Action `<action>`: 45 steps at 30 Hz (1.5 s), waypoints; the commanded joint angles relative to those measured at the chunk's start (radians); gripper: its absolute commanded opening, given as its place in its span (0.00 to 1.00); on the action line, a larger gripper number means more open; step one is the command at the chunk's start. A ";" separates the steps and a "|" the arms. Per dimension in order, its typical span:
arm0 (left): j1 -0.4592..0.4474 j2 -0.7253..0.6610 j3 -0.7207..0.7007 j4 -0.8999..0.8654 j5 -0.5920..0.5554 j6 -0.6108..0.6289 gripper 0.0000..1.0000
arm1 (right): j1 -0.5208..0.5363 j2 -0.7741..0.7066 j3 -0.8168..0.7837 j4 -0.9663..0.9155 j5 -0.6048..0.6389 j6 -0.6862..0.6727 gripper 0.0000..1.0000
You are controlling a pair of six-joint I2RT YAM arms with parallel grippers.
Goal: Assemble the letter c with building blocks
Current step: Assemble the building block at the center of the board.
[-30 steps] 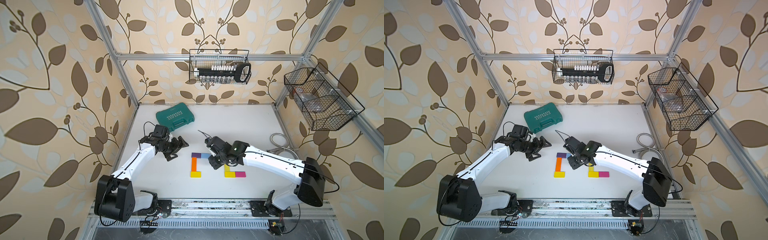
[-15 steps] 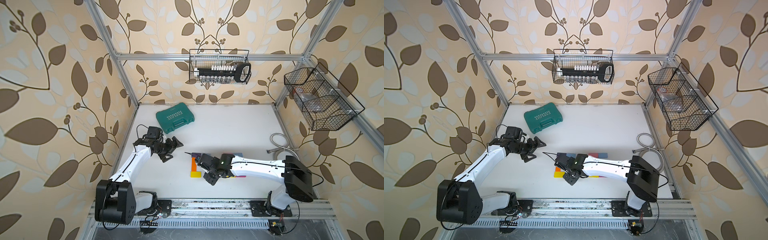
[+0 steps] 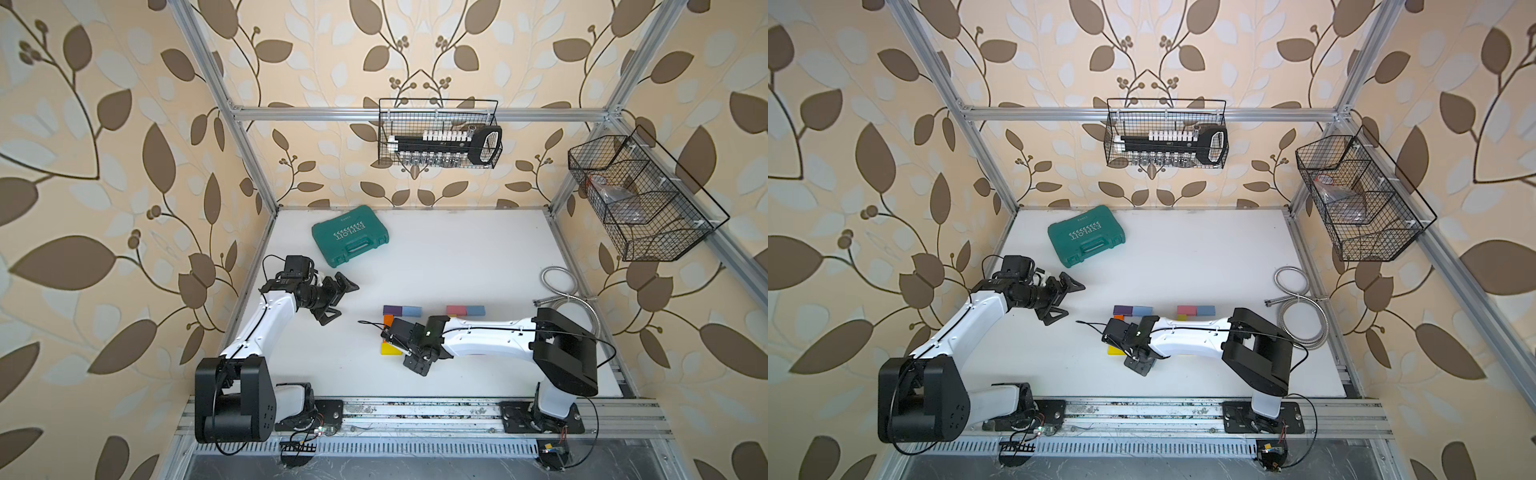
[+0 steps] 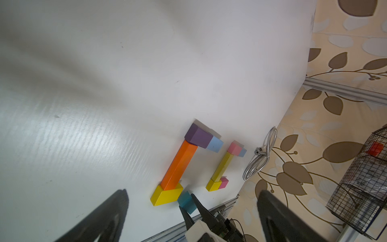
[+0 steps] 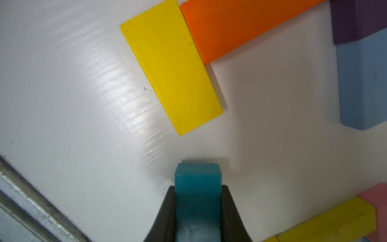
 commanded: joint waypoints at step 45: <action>0.015 -0.022 -0.050 0.044 0.054 0.000 0.99 | 0.009 -0.043 -0.082 -0.012 0.065 0.085 0.71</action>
